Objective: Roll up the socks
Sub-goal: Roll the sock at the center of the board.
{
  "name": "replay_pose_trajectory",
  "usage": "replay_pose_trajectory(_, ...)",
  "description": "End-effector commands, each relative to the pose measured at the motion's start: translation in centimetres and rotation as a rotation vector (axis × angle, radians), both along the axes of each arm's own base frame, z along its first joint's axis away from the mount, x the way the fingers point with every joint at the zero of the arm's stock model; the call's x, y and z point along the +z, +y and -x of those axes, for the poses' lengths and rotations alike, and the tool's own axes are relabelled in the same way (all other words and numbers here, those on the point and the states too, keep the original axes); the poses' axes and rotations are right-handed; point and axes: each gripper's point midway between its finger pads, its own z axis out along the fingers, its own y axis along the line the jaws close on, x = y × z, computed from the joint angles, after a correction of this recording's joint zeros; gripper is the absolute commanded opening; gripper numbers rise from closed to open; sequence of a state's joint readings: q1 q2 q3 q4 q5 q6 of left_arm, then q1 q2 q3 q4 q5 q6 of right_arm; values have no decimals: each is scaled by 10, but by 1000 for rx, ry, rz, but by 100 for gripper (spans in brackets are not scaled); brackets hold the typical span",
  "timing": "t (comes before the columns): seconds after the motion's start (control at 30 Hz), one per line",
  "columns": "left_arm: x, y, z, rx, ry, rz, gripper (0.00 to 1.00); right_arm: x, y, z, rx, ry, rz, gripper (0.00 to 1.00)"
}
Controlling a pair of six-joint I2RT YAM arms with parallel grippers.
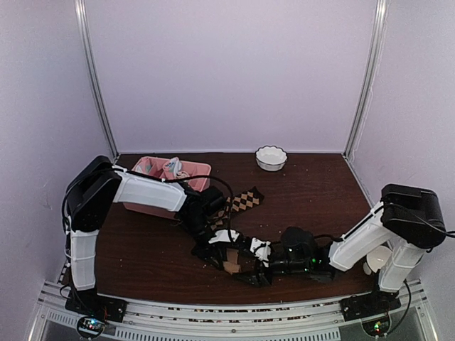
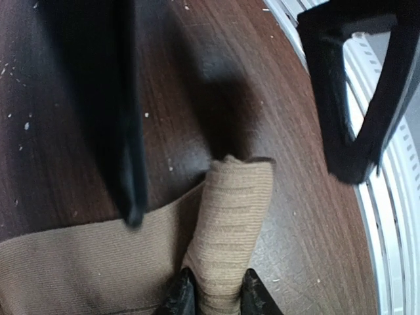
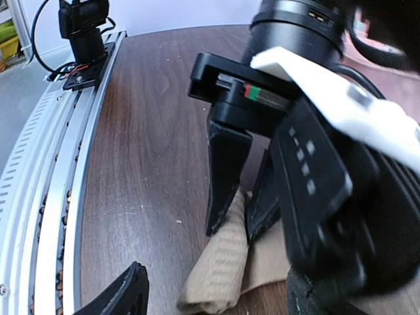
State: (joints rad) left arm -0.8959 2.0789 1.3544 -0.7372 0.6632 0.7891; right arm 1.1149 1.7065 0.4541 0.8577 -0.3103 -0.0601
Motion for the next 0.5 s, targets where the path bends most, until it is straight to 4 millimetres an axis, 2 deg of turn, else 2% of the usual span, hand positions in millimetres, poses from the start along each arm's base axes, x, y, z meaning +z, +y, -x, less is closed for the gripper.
replay_pose_trajectory(0.0, -33, 39, 30, -59, 70, -193, 24, -3, 15, 7, 89, -31, 12, 71)
replay_pose_trajectory(0.3, -35, 40, 29, -63, 63, -197, 25, -31, 15, 10, 87, 38, 37, 63)
replay_pose_trajectory(0.47, -35, 39, 27, -57, 59, -200, 25, -34, 19, 3, 57, 36, 34, 58)
